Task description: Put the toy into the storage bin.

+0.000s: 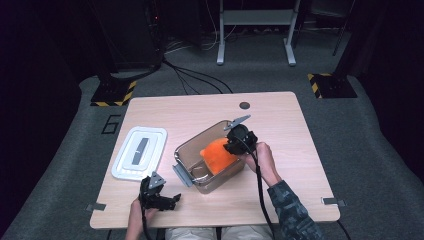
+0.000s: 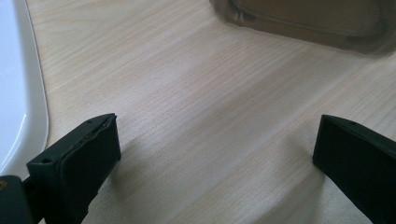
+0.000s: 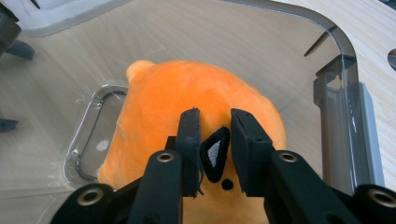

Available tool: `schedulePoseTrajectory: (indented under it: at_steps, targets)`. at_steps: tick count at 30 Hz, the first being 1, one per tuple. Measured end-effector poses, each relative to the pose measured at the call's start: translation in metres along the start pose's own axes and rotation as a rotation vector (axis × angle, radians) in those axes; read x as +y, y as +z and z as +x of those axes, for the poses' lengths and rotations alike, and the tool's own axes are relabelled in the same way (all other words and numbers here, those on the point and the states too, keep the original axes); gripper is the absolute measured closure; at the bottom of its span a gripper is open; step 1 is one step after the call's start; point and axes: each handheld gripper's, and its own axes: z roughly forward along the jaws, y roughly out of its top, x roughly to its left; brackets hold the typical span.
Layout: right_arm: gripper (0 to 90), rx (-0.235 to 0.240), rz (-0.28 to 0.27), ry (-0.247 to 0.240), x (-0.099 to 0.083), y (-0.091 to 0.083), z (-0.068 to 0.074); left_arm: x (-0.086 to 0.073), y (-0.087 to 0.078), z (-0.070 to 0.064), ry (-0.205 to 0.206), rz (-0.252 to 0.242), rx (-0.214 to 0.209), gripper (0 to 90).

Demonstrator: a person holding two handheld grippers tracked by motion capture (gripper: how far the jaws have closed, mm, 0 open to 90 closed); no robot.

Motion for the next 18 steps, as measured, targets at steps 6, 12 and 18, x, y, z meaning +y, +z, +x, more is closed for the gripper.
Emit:
schedulePoseTrajectory:
  at_steps: [6, 12, 18]
  targets:
    - [54.7, 0.018, -0.032, 0.015, -0.001, -0.007, -0.002, 0.000, 0.000, 0.000, 0.000, 0.000, 0.000, 0.6]
    - [31.5, 0.009, -0.087, 0.050, -0.006, -0.020, -0.006, 0.000, 0.000, 0.000, 0.000, 0.000, 0.000, 0.6]
    - [16.1, -0.027, -0.170, 0.076, -0.017, -0.038, -0.016, 0.000, 0.000, 0.000, 0.000, 0.000, 0.000, 0.6]
